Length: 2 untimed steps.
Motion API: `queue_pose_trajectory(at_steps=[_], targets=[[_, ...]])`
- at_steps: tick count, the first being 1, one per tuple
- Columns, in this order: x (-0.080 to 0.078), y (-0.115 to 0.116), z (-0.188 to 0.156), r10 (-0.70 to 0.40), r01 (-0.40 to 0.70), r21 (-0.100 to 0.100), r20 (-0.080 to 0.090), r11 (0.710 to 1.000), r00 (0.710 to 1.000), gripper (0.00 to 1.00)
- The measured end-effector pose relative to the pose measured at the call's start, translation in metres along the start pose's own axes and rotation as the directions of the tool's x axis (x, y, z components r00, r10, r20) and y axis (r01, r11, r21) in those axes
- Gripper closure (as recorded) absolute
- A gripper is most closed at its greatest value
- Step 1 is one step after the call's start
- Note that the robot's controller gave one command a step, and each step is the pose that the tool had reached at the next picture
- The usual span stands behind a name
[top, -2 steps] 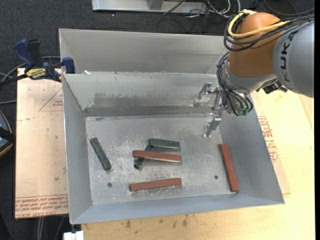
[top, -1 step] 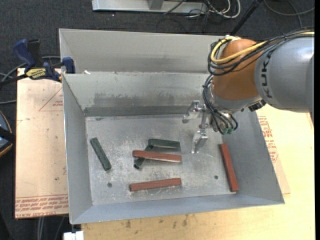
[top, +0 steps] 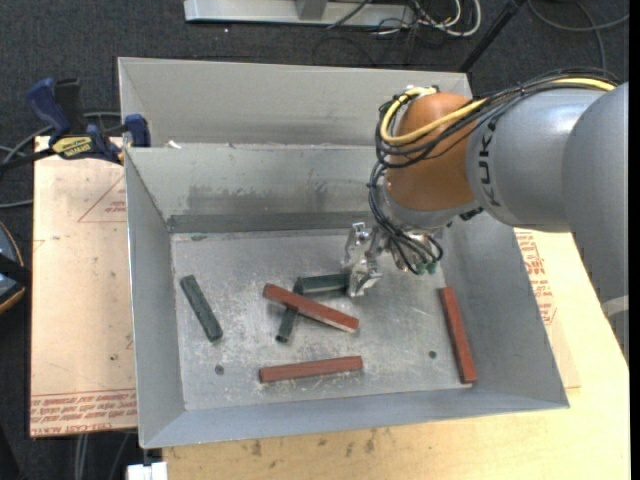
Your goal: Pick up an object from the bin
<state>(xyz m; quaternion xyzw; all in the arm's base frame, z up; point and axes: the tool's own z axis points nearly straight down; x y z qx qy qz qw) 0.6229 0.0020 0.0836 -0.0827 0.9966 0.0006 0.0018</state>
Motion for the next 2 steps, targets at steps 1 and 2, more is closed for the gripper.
queue_pose_trajectory(at_steps=[1,2], targets=[[0.0,0.0,0.0,0.0,0.0,0.0,0.0,1.0,1.0,1.0],[0.005,-0.007,-0.129,0.038,-0.038,0.0,0.0,0.999,0.999,1.0]])
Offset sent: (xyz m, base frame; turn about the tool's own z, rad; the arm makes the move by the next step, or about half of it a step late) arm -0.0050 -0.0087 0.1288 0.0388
